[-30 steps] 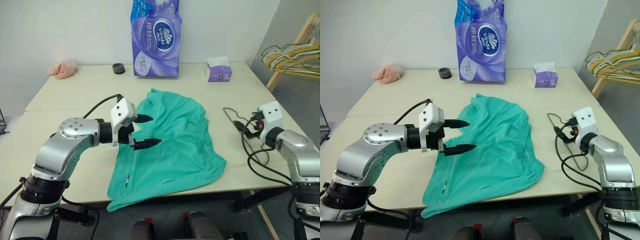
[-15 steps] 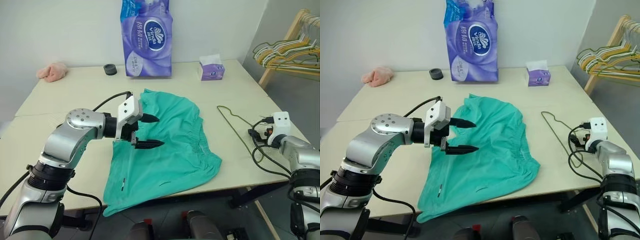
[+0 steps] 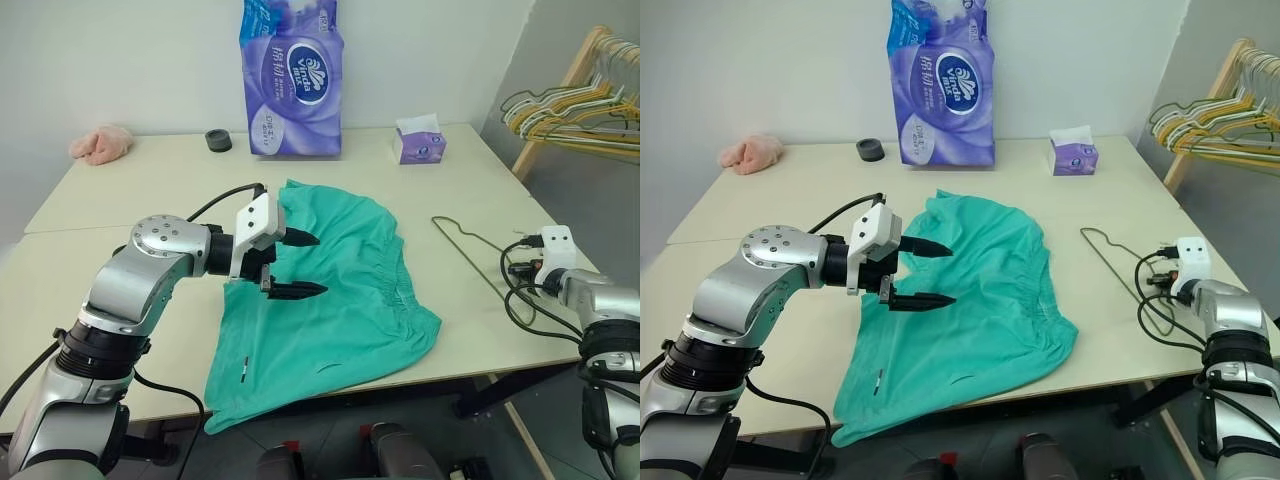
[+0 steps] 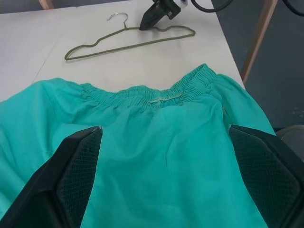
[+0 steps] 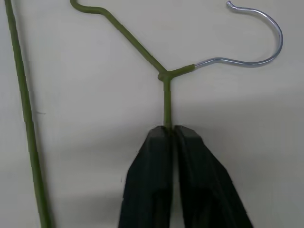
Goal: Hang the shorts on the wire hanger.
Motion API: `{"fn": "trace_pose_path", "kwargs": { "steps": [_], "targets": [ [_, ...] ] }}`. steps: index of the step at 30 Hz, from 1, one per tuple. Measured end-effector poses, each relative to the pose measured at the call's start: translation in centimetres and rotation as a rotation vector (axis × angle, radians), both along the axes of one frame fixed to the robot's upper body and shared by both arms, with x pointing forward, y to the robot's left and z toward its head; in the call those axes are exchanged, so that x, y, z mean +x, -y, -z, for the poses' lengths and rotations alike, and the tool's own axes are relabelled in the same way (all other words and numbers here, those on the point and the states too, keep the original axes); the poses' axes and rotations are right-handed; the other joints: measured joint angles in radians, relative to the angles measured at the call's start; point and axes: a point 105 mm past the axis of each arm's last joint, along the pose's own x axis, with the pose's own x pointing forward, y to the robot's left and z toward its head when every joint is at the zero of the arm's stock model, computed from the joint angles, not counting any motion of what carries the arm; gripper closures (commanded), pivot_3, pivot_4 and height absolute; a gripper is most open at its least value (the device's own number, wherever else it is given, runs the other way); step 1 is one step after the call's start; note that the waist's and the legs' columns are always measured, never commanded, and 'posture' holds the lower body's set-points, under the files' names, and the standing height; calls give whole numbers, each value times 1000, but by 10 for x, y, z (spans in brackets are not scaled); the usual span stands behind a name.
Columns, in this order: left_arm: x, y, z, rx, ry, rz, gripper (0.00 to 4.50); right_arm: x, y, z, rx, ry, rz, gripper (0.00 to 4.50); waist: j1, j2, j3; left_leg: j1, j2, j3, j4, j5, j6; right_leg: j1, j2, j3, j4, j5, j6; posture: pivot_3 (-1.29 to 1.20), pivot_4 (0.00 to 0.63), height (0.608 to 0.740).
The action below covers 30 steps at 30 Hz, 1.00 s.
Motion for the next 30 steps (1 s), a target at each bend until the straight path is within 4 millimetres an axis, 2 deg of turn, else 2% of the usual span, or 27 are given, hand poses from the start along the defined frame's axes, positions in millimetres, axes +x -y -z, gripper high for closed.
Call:
{"fn": "trace_pose_path", "kwargs": {
  "steps": [3,6,7,9,11,13,17,21,23,26,30],
  "targets": [
    [7,-3,1,-8,13,-43,0,3,0,-3,-23,26,9,4485,1,0,0,0,0,0,0,0,0,0,0,0,0,0,1,-157,98,740],
    [38,-13,-10,-52,84,-198,0,5,-7,-8,-50,65,-46,4485,3,1,1,-1,0,0,0,0,0,-1,-1,0,0,0,1,-163,99,740],
    [53,-24,-16,-68,106,-293,0,8,-17,-15,-67,101,-101,4485,3,4,3,-1,-1,0,0,0,0,-1,0,0,0,0,1,-166,99,740],
    [72,-46,-29,-97,141,-423,0,14,-33,-34,-118,186,-199,4485,-7,10,7,-1,-1,1,0,0,0,-3,0,1,1,0,1,-168,99,740],
    [80,-65,-33,-105,144,-502,0,18,-49,-58,-197,289,-297,4485,-18,13,8,-2,-1,1,-2,0,0,-3,-1,1,1,1,-2,-169,99,740],
    [84,-77,-29,-114,109,-544,0,20,-65,-83,-293,391,-388,4485,-21,14,9,-3,-1,0,-2,0,0,-4,-2,0,1,1,-2,-170,99,740],
    [82,-83,-21,-127,24,-540,0,19,-103,-120,-443,571,-560,4485,-22,14,9,-4,-1,0,-1,0,0,-5,-2,0,1,1,-1,-168,99,740],
    [71,-84,-22,-133,-52,-471,0,5,-156,-145,-551,727,-820,4485,-23,14,9,-3,-1,-1,-1,0,0,-4,-2,-1,1,0,1,-166,99,740],
    [68,-82,-22,-129,-63,-441,0,-5,-176,-148,-589,768,-933,4485,-22,14,9,-3,-1,-1,-1,0,0,-4,-2,-1,1,1,-1,-167,99,740],
    [62,-78,-16,-105,-103,-396,0,-12,-195,-143,-625,773,-1040,4485,-20,14,9,-3,-1,-1,0,0,0,-4,-2,-1,2,2,-1,-172,99,740],
    [49,-62,-4,-57,-151,-293,0,-21,-227,-144,-671,828,-1181,4485,-22,14,10,-3,-1,-2,0,0,0,-4,-2,-2,2,2,-2,-174,98,740]
  ]
}}
